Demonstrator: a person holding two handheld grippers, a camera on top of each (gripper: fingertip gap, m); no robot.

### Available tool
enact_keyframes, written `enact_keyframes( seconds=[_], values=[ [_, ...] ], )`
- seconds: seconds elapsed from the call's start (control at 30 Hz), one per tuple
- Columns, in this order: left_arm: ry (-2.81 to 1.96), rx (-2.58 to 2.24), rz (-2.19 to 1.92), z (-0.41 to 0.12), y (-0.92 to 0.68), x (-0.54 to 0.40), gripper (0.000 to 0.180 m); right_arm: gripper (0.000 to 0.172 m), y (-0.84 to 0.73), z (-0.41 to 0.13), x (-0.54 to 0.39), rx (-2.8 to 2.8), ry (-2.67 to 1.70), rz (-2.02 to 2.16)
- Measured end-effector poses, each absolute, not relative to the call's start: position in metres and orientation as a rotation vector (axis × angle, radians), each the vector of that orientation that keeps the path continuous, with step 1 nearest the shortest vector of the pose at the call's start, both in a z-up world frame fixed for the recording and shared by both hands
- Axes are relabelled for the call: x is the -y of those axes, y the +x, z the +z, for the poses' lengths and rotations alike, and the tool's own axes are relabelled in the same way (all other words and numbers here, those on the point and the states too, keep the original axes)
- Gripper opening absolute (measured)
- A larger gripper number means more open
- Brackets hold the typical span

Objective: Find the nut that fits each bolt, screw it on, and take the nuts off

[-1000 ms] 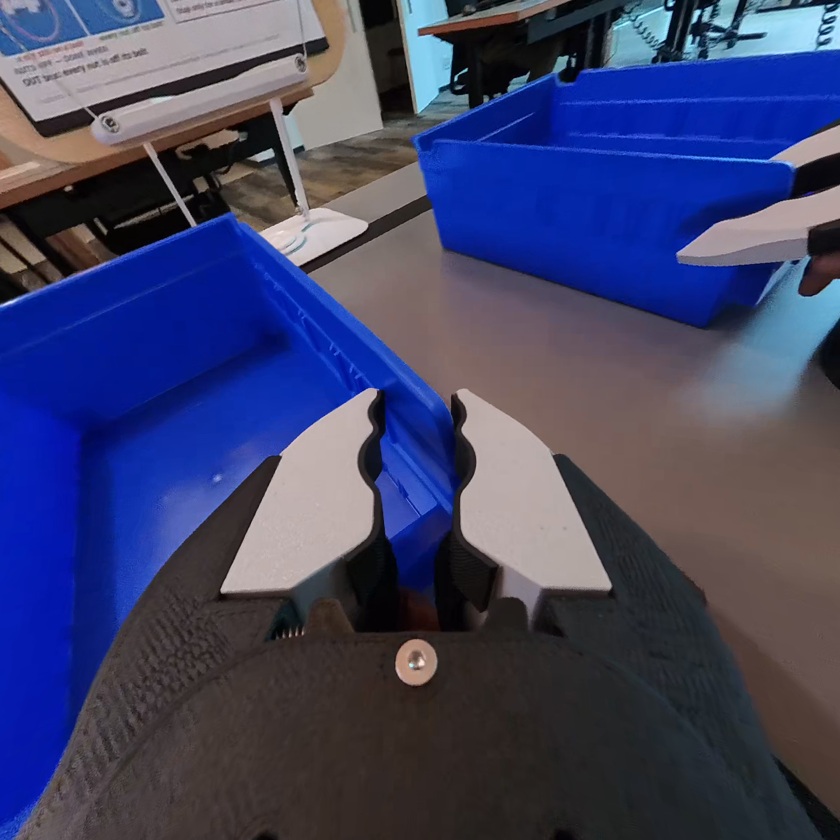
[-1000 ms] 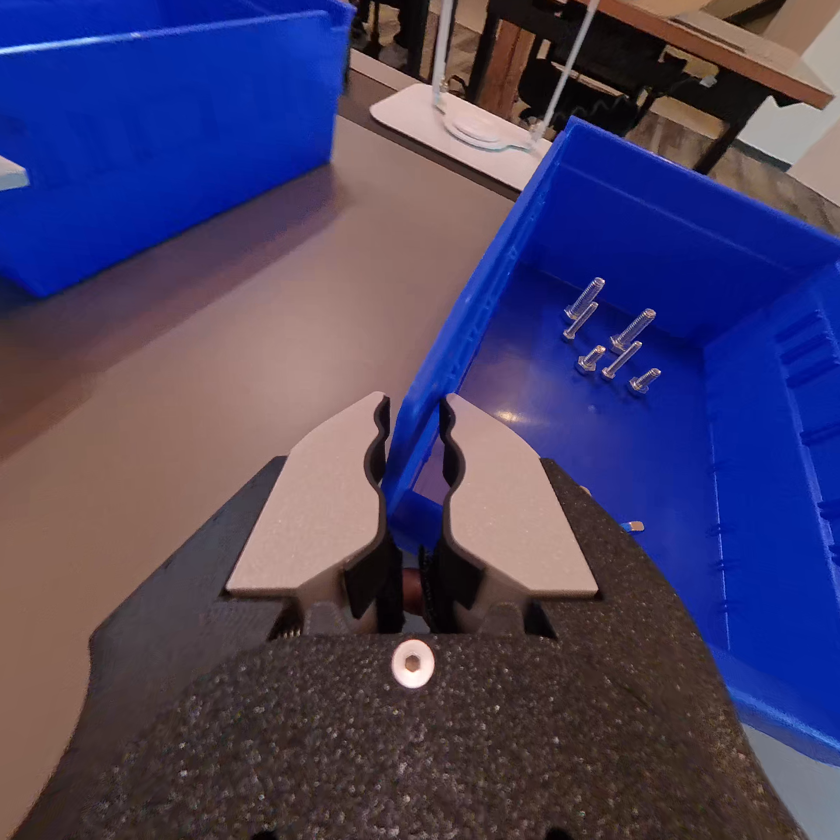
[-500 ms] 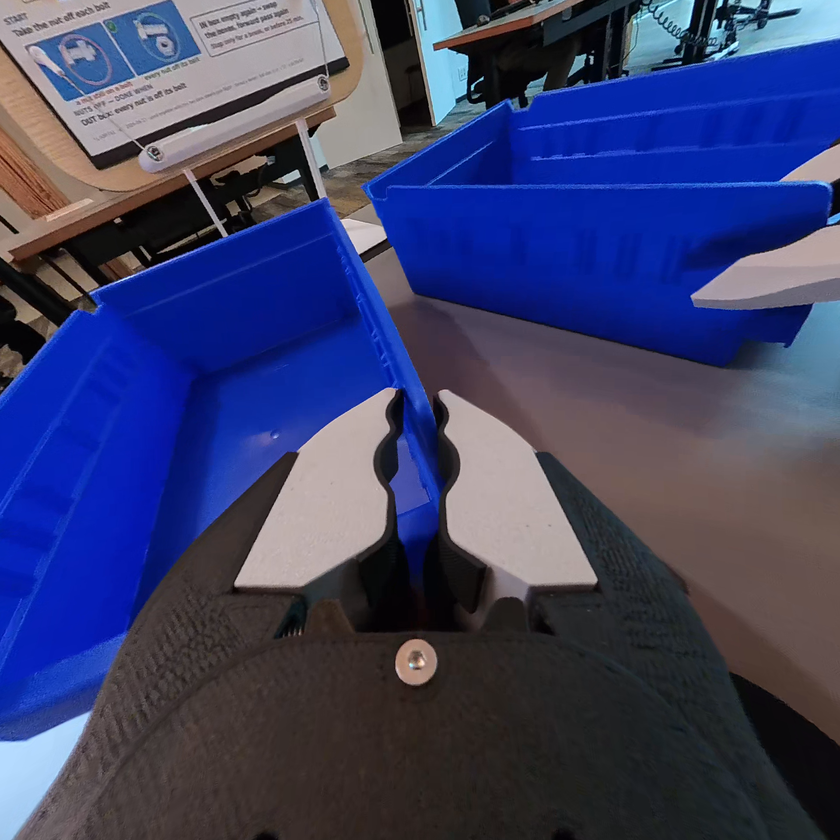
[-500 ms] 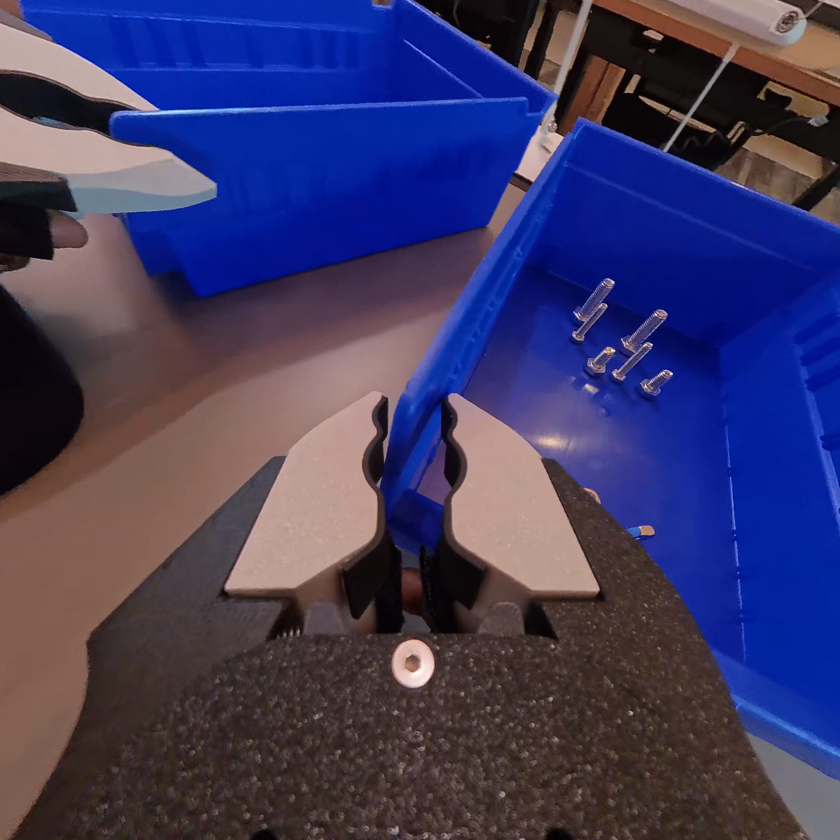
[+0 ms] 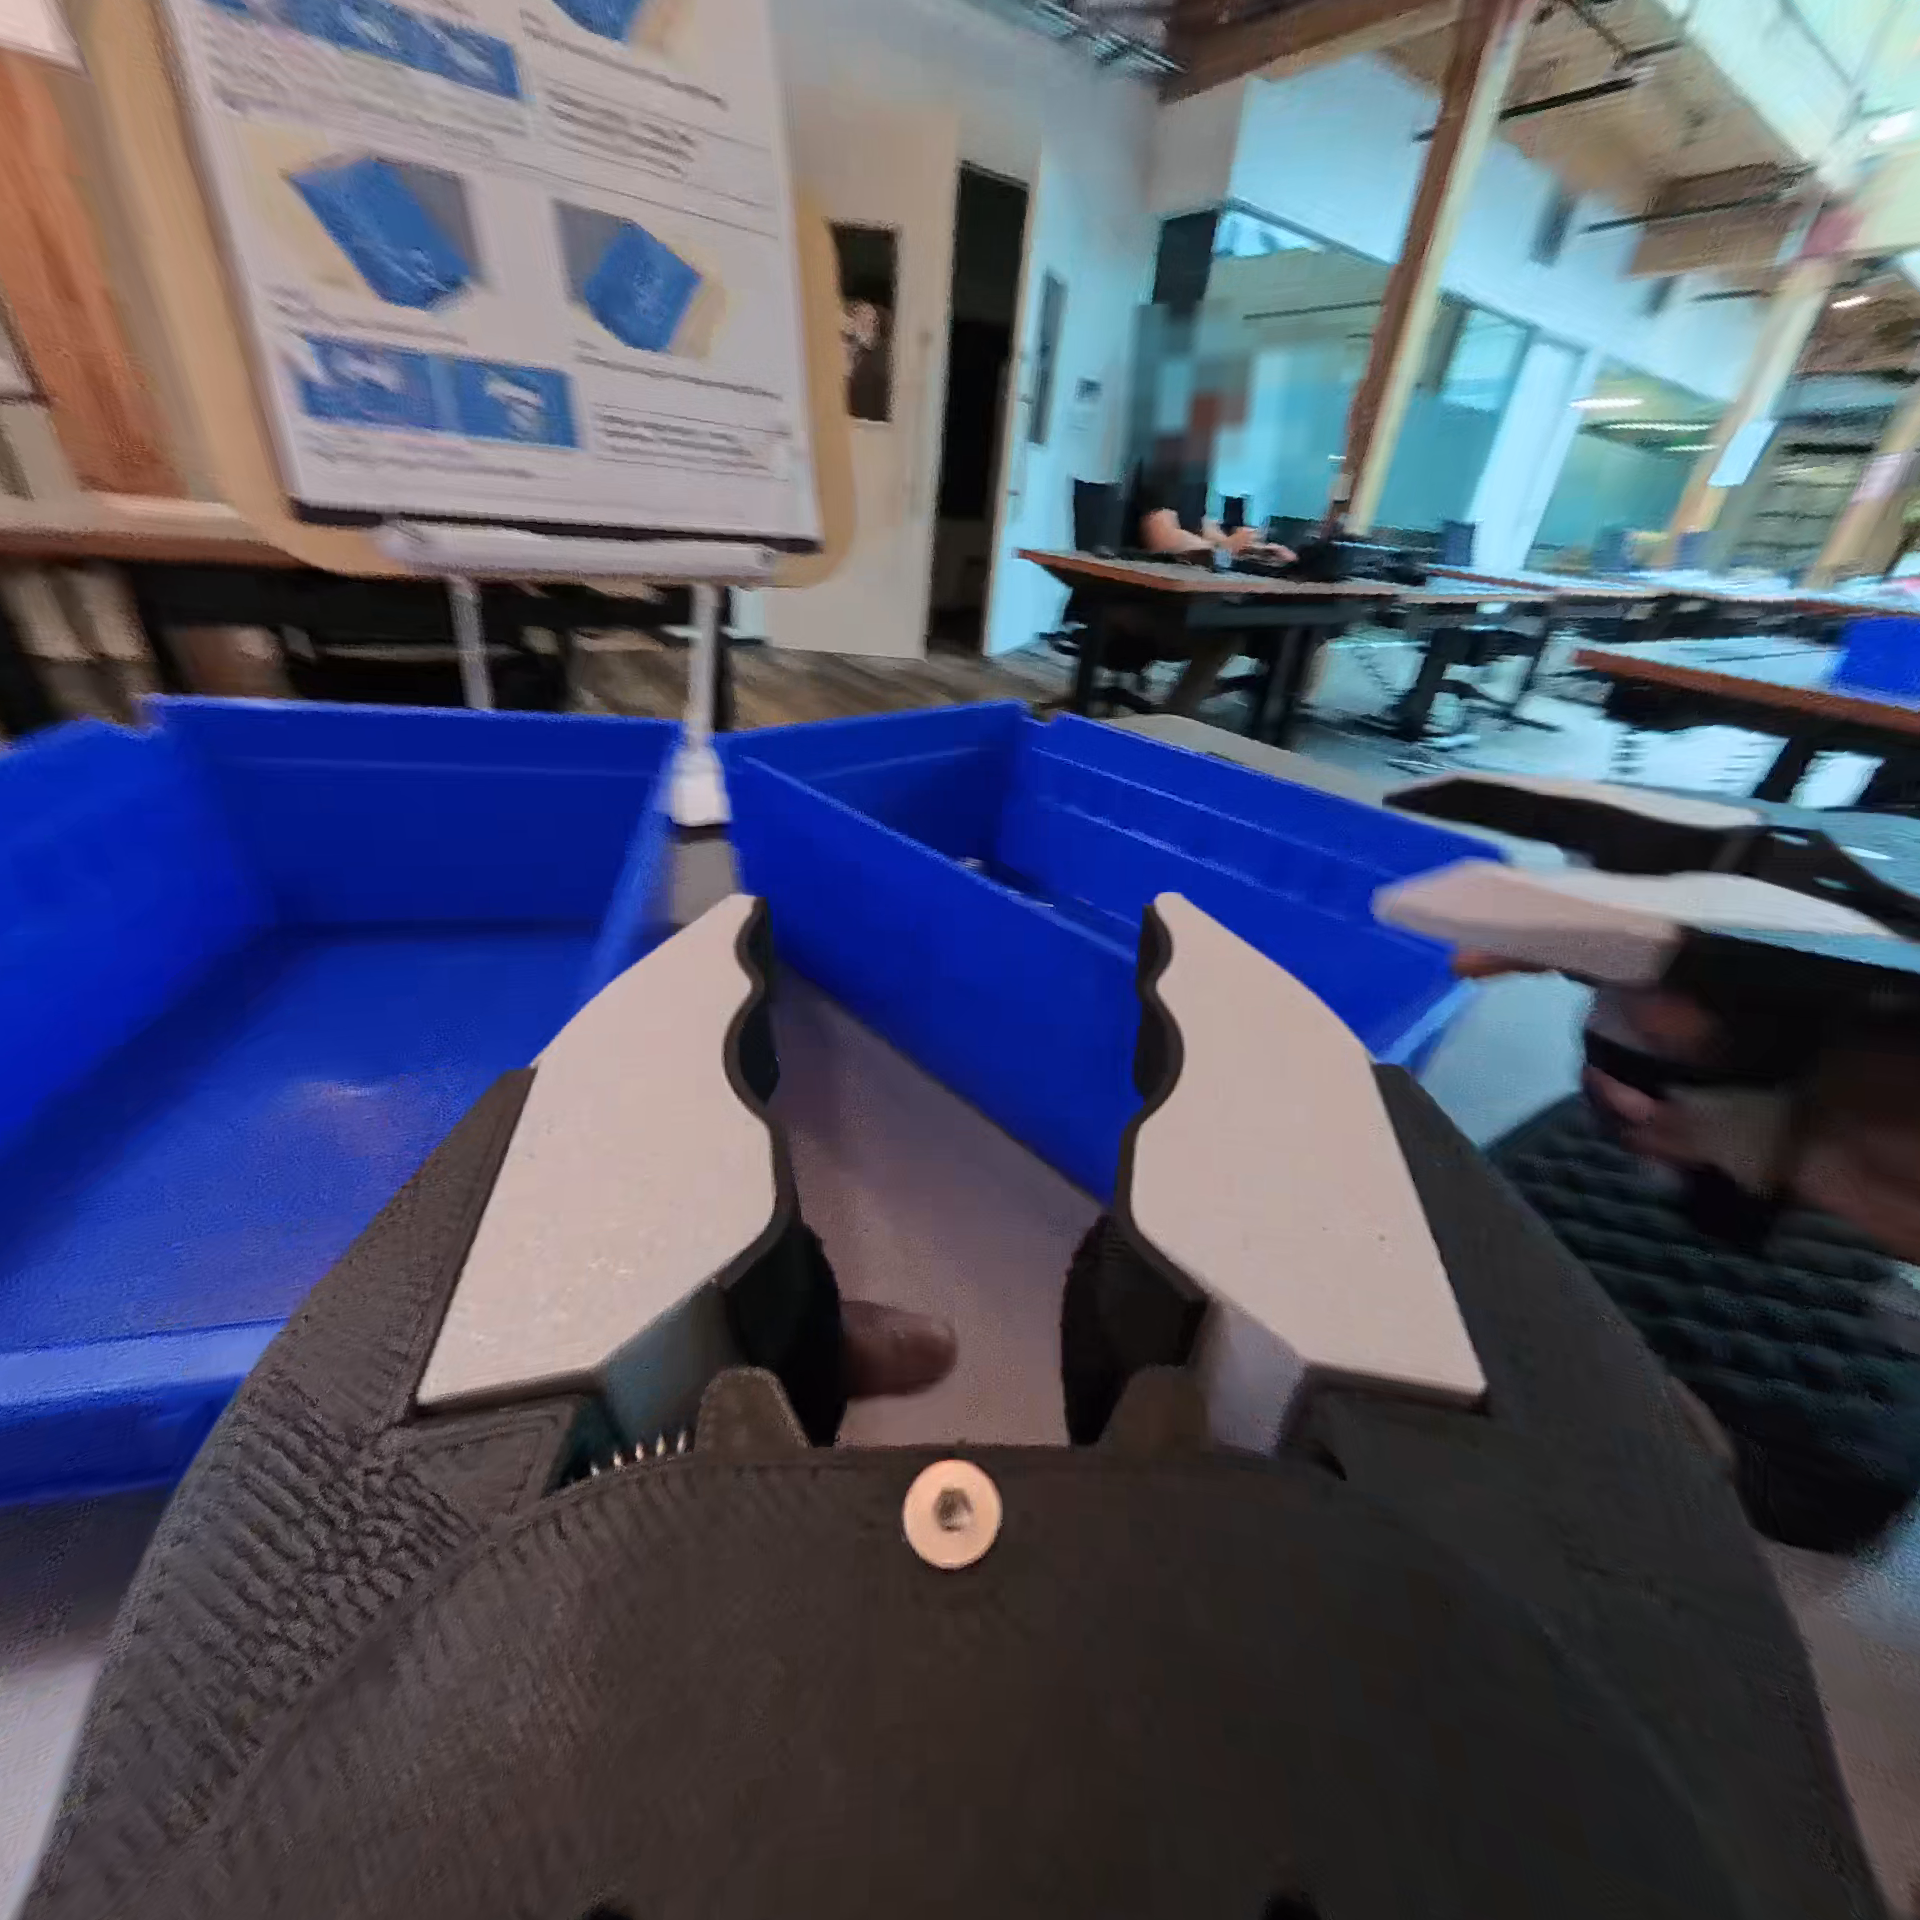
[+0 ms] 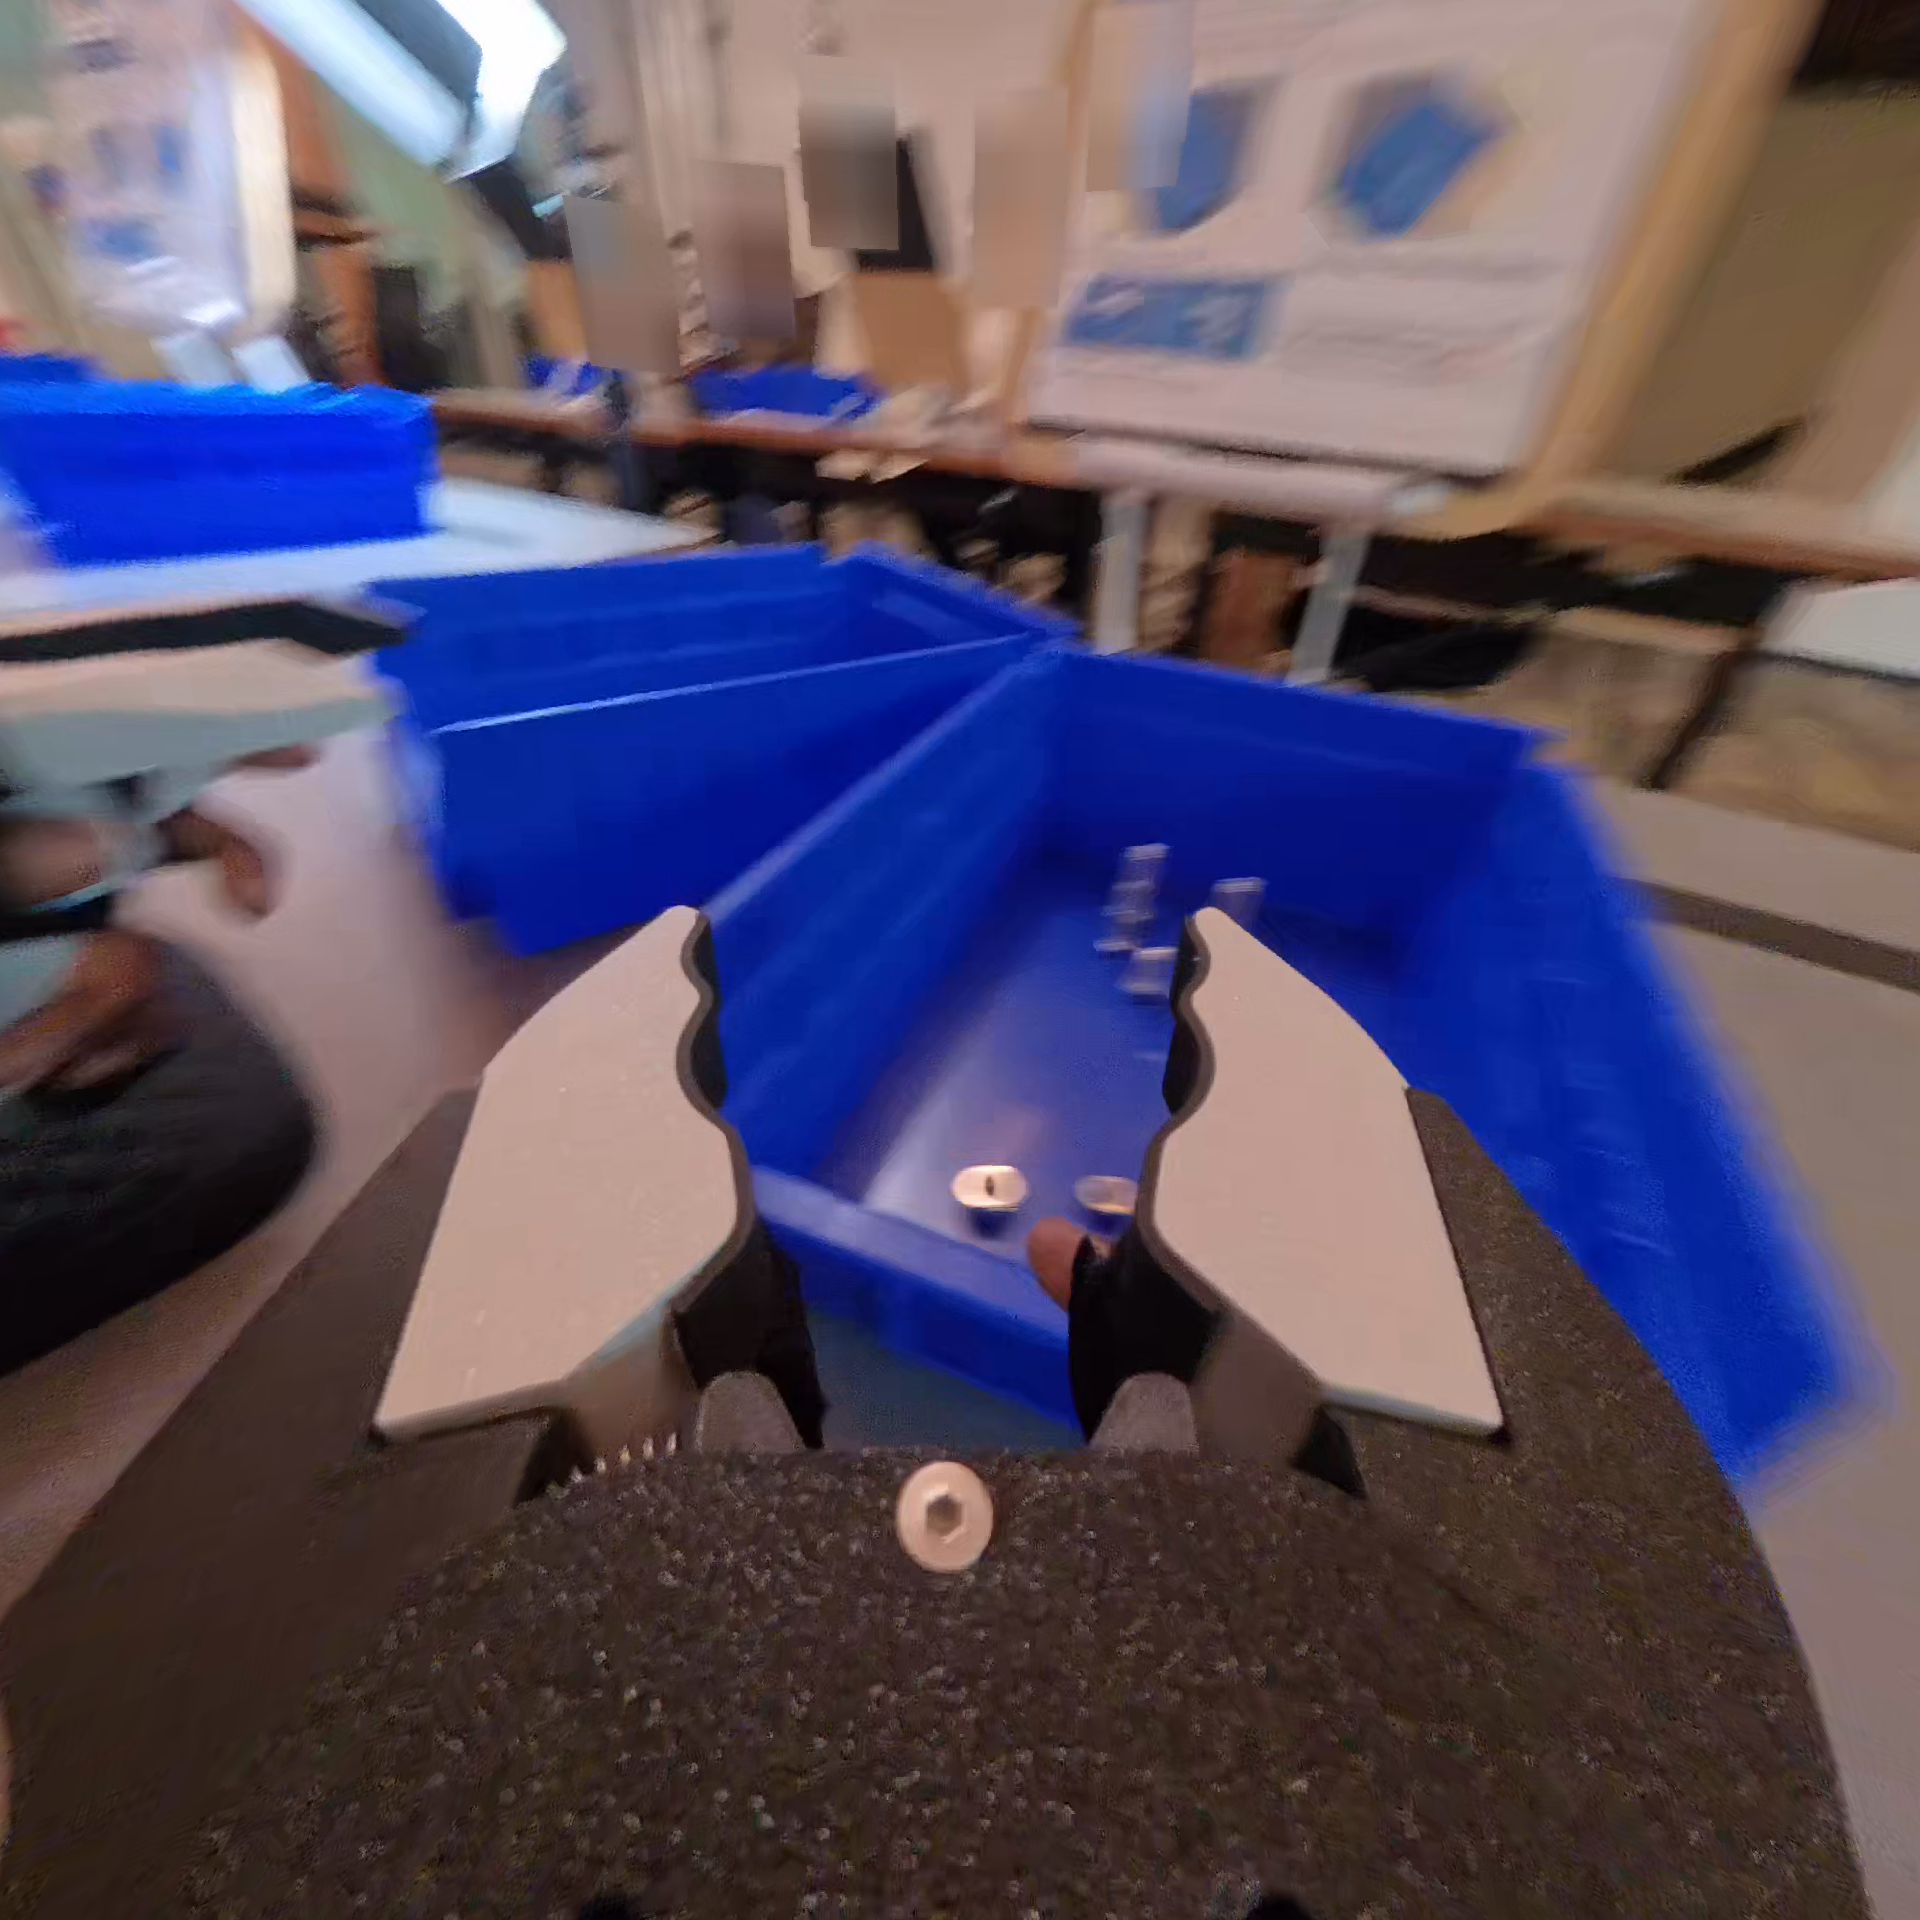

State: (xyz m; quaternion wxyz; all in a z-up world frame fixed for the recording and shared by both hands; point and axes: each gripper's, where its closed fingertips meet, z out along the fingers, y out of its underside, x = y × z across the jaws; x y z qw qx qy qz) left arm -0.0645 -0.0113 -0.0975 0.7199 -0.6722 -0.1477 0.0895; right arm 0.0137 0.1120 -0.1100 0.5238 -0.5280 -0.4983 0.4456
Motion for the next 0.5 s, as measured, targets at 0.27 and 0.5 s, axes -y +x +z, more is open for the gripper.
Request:
enact_keyframes(
  seconds=[0.27,0.5],
  values=[
    [-1.809,0.272,0.024,-0.160,-0.030,-0.057,0.092,0.081,0.078,-0.149,-0.244,1.010,-1.510,0.632],
    [-1.932,0.222,0.196,-0.177,-0.033,-0.089,0.062,0.037,0.048,-0.177,-0.243,1.238,-1.607,0.603]
  ],
)
